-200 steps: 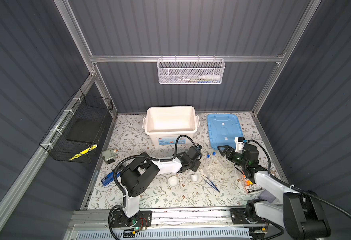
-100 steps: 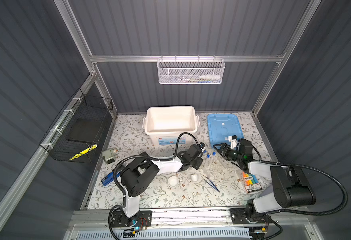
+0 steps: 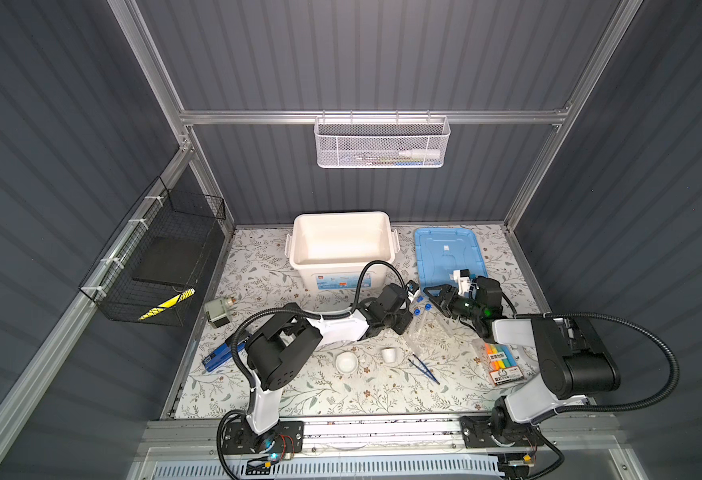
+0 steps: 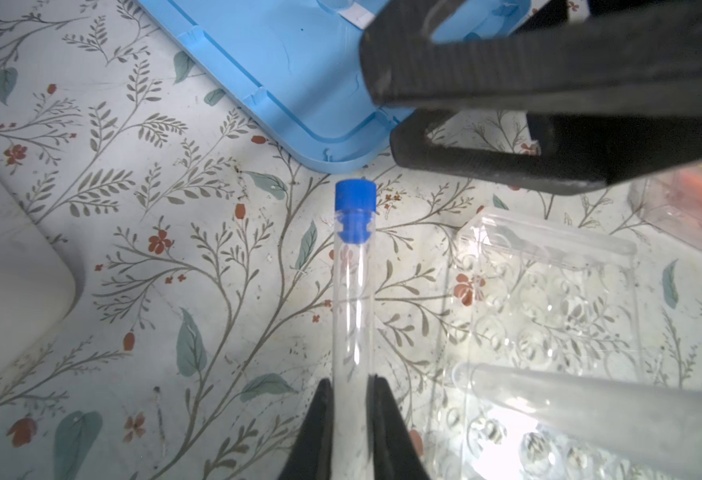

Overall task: Organize the chemistry lab equipment
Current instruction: 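Move the right gripper to the held tube's blue cap and close on it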

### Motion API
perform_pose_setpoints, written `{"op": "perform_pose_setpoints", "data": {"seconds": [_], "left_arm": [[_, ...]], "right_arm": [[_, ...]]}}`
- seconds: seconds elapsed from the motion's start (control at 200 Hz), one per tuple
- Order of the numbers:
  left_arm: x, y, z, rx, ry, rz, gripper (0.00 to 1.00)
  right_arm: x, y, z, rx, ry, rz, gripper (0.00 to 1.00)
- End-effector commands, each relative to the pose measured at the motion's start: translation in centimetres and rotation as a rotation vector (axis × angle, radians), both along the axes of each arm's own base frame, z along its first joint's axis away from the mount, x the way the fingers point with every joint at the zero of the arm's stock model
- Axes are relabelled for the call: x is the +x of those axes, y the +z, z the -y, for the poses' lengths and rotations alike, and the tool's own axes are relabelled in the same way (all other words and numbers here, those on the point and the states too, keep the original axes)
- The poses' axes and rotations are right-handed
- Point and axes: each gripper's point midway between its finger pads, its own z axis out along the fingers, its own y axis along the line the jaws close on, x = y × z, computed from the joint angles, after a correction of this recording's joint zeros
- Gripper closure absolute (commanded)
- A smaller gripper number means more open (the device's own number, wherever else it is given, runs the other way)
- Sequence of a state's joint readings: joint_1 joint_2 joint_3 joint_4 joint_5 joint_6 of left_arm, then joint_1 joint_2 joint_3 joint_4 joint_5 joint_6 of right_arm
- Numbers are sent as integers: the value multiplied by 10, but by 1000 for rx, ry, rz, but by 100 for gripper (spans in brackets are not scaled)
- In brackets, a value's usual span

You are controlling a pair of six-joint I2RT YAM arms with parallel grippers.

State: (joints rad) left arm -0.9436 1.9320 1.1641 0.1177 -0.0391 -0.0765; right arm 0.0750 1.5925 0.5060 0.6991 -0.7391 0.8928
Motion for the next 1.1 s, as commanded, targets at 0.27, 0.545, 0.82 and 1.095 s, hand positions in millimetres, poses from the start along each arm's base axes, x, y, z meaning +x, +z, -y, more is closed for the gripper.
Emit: {"op": "perform_pose_setpoints", "data": {"seconds": [0.27, 0.545, 0.82, 1.095], "left_arm": [[-2, 13, 15, -52, -45, 21, 90], [-3, 18, 16, -68, -51, 29, 90], [-5, 18, 16, -77, -57, 28, 90], [-6, 18, 13, -76, -54, 32, 90]], "right_arm": [[2, 4, -5, 34, 23, 17, 47], [3, 3, -8, 37, 28, 9, 48], [3, 1, -14, 41, 44, -2, 50], [4, -1, -20, 43, 61, -7, 55]]}}
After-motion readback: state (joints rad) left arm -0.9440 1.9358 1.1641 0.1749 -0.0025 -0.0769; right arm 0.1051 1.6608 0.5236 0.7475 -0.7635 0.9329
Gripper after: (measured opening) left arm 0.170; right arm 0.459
